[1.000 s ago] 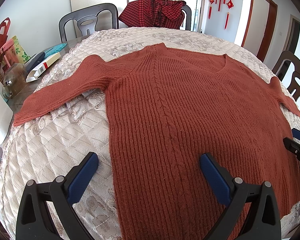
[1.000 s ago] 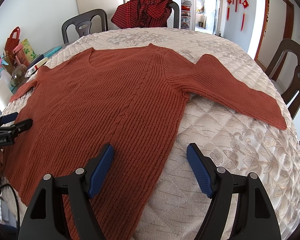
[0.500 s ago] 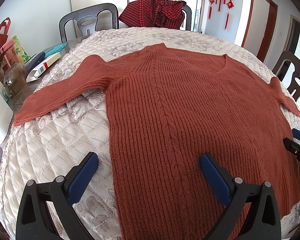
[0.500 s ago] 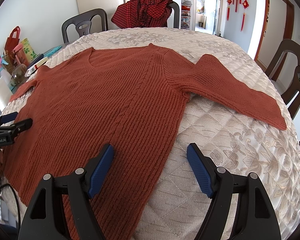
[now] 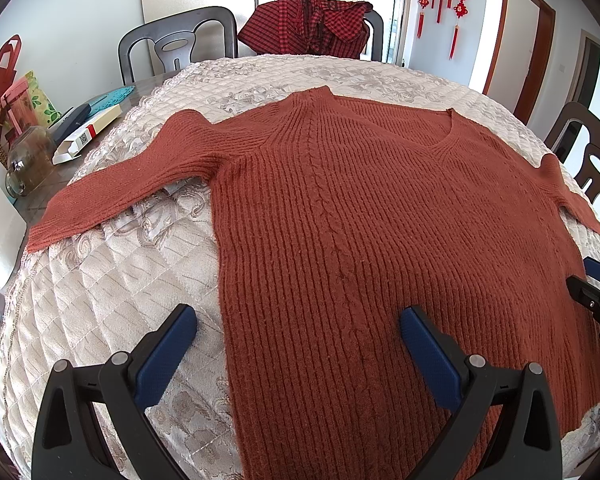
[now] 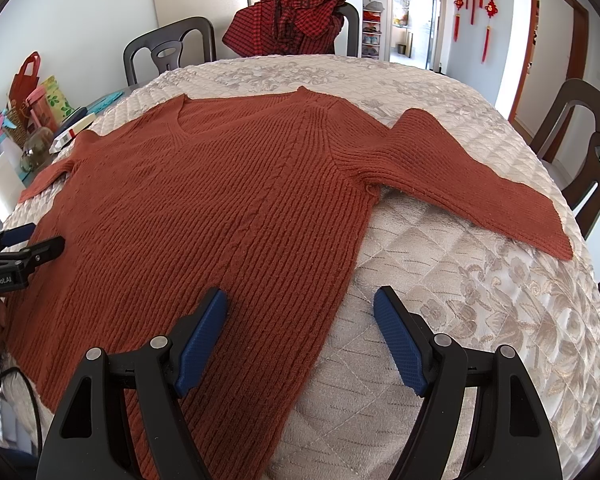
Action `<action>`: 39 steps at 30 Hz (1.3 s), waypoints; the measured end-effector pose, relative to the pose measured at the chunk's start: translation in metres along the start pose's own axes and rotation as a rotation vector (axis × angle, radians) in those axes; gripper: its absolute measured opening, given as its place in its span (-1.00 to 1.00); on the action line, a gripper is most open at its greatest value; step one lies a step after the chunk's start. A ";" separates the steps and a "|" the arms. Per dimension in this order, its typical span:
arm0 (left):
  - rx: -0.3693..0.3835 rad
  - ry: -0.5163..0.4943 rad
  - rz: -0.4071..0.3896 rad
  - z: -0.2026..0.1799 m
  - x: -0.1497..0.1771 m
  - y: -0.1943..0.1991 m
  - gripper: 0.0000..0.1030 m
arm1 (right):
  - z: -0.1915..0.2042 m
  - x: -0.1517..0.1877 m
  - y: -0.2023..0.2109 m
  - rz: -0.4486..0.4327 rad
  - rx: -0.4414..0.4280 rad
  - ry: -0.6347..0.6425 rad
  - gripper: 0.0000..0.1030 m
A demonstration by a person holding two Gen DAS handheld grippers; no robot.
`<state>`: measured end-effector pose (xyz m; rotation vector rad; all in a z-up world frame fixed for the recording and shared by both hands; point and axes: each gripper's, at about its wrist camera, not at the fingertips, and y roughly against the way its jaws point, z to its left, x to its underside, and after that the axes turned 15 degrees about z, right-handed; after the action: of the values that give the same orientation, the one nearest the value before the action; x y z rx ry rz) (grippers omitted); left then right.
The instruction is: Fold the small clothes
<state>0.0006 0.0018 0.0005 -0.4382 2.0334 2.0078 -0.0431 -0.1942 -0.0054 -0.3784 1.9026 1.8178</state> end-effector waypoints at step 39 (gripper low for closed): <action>0.022 0.006 0.038 0.010 -0.005 0.000 1.00 | 0.009 -0.011 0.016 -0.013 -0.067 0.006 0.48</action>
<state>0.0050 0.0116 0.0028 -0.4046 2.0802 2.0061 -0.0407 -0.1855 0.0142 -0.4180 1.8429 1.8776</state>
